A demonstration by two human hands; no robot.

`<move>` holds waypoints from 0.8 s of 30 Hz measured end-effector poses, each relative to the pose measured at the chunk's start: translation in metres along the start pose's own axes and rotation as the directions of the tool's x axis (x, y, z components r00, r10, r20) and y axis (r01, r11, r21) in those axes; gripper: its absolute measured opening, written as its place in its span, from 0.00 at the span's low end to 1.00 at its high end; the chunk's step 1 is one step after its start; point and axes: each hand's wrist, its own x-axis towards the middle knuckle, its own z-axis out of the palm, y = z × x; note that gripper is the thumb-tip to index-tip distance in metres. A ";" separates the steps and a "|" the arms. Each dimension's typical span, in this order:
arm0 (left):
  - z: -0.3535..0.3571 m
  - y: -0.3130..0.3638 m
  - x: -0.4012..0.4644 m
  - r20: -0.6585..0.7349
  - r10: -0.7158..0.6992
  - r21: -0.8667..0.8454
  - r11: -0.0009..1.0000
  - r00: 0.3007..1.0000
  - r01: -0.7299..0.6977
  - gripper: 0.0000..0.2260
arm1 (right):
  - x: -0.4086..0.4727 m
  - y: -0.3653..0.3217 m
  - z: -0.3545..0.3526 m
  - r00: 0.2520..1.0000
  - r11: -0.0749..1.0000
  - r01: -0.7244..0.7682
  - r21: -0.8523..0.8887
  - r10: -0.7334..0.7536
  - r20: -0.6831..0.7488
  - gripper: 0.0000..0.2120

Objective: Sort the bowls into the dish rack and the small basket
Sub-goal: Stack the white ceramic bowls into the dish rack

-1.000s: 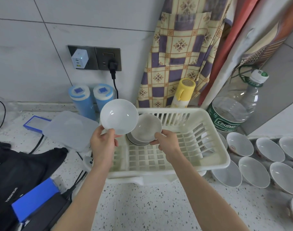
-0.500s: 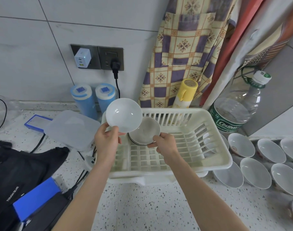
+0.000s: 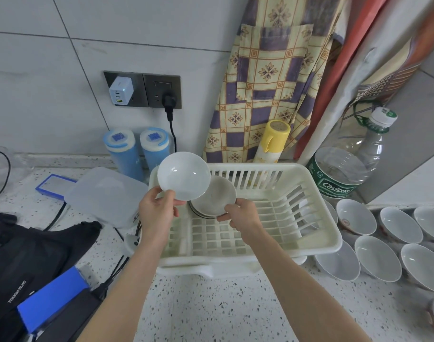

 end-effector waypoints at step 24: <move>0.004 -0.005 -0.004 0.112 -0.012 0.189 0.982 0.994 -0.010 0.12 | 0.015 0.007 0.006 1.000 0.993 0.015 -0.119 -0.018 -0.024 0.24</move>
